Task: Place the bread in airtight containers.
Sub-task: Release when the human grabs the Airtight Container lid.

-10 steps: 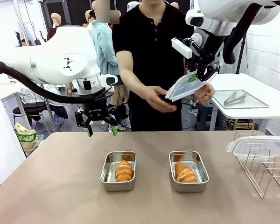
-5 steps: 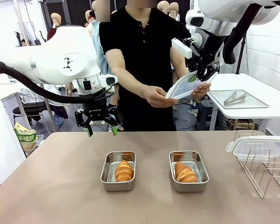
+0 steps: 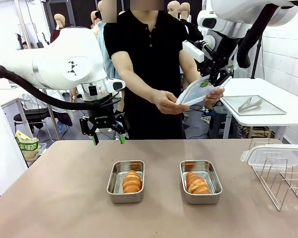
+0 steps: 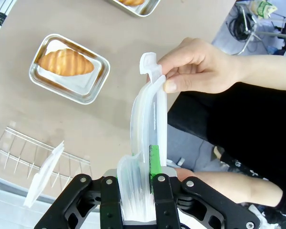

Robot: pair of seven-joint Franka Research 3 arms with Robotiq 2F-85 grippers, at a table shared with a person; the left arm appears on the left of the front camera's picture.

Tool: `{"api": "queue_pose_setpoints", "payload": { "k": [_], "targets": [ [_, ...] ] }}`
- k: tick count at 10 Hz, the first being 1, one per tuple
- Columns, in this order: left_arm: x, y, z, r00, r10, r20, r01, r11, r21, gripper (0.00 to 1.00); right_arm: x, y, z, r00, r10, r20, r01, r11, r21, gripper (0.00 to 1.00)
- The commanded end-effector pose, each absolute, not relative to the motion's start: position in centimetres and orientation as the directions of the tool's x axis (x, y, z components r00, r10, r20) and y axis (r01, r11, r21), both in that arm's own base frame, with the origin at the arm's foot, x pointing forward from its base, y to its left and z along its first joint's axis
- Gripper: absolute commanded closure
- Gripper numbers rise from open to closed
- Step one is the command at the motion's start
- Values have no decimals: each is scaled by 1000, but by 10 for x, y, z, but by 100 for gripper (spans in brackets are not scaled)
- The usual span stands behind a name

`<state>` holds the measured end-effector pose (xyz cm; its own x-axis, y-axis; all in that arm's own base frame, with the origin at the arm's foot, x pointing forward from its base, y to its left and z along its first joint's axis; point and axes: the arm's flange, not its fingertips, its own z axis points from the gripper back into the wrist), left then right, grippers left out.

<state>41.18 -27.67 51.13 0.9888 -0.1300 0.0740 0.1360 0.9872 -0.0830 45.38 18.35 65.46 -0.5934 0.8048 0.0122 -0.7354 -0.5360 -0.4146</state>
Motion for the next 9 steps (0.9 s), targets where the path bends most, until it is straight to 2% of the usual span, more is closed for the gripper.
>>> {"api": "queue_pose_setpoints", "payload": {
  "k": [1, 3, 4, 9],
  "targets": [
    [411, -275, 512, 989, -128, 77, 134, 988, -79, 0, 453, 182, 656, -600, 800, 6, -728, -544, -418, 100],
    [411, -275, 512, 989, -128, 77, 134, 988, -79, 0, 453, 186, 655, -610, 792, 7, -727, -556, -403, 100],
    [411, -275, 512, 989, -128, 77, 134, 988, -79, 0, 454, 188, 655, -621, 784, 5, -724, -572, -386, 96],
    [411, -275, 512, 989, -128, 77, 134, 988, -79, 0, 452, 191, 659, -612, 791, -19, -722, -568, -396, 2]
  ]
}}
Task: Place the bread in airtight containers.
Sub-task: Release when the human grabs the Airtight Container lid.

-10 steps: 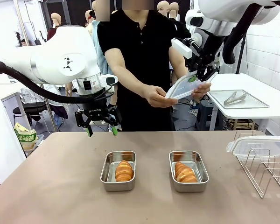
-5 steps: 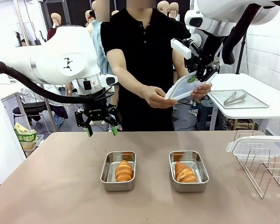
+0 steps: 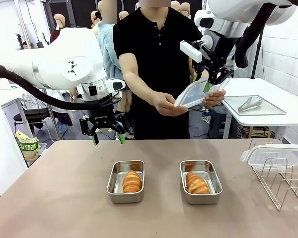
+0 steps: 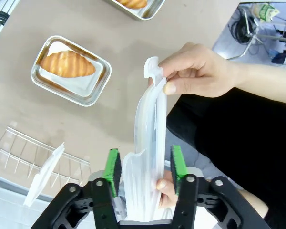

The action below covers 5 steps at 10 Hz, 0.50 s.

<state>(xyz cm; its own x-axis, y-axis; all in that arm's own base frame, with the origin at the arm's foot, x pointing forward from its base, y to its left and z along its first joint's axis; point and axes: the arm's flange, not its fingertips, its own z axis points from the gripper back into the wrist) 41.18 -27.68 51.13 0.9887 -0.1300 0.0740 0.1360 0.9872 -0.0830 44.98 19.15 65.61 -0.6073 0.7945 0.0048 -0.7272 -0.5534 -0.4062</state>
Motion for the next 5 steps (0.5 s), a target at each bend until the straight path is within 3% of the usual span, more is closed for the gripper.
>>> {"api": "queue_pose_setpoints", "payload": {
  "k": [1, 5],
  "targets": [
    [411, -275, 512, 989, -128, 77, 134, 988, -79, 0, 450, 190, 660, -609, 793, -23, -723, -566, -396, 0],
    [411, -275, 512, 989, -128, 77, 134, 988, -79, 0, 449, 191, 664, -607, 795, -27, -720, -564, -404, 0]
  ]
}}
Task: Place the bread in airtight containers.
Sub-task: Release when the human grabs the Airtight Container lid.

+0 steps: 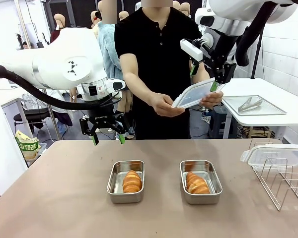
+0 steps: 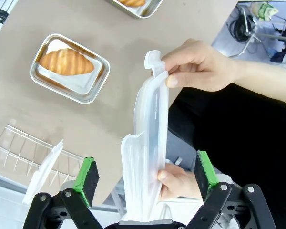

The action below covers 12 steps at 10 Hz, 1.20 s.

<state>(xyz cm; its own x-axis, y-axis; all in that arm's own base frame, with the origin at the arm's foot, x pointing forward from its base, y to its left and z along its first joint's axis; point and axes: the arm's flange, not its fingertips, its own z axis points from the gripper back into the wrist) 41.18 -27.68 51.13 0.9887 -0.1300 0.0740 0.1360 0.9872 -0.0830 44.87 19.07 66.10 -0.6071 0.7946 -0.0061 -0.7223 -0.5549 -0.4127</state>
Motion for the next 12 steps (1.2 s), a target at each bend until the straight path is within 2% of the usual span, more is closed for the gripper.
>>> {"api": "queue_pose_setpoints", "payload": {
  "k": [1, 12],
  "targets": [
    [411, -275, 512, 989, -128, 77, 134, 988, -79, 0, 449, 190, 664, -607, 794, -28, -719, -564, -406, 0],
    [411, -275, 512, 989, -128, 77, 134, 988, -79, 0, 449, 191, 662, -607, 794, -7, -721, -556, -413, 0]
  ]
}}
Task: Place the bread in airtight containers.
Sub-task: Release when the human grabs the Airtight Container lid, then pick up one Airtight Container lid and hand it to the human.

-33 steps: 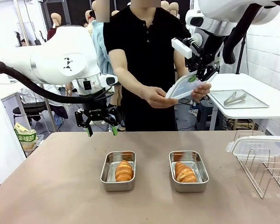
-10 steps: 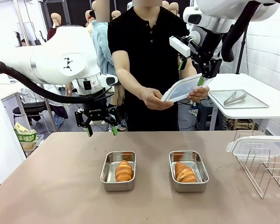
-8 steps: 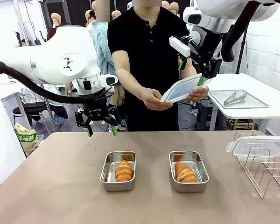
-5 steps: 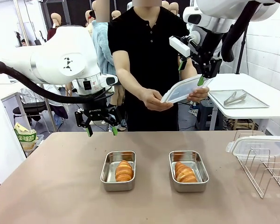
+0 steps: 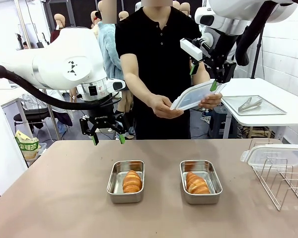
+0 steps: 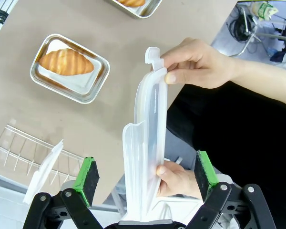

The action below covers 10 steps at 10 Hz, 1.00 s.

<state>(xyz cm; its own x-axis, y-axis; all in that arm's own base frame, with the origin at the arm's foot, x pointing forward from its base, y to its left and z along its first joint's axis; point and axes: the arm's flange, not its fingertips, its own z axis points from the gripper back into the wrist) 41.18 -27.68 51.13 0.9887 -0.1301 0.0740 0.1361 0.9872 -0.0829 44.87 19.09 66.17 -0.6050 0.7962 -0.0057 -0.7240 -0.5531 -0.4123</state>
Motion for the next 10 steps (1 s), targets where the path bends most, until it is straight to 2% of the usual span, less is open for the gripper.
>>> {"api": "queue_pose_setpoints", "payload": {
  "k": [1, 10],
  "targets": [
    [411, -275, 512, 989, -128, 77, 134, 988, -79, 0, 449, 191, 662, -607, 794, -7, -721, -556, -413, 0],
    [411, -275, 512, 989, -128, 77, 134, 988, -79, 0, 449, 191, 662, -607, 794, -7, -721, -556, -413, 0]
  ]
}}
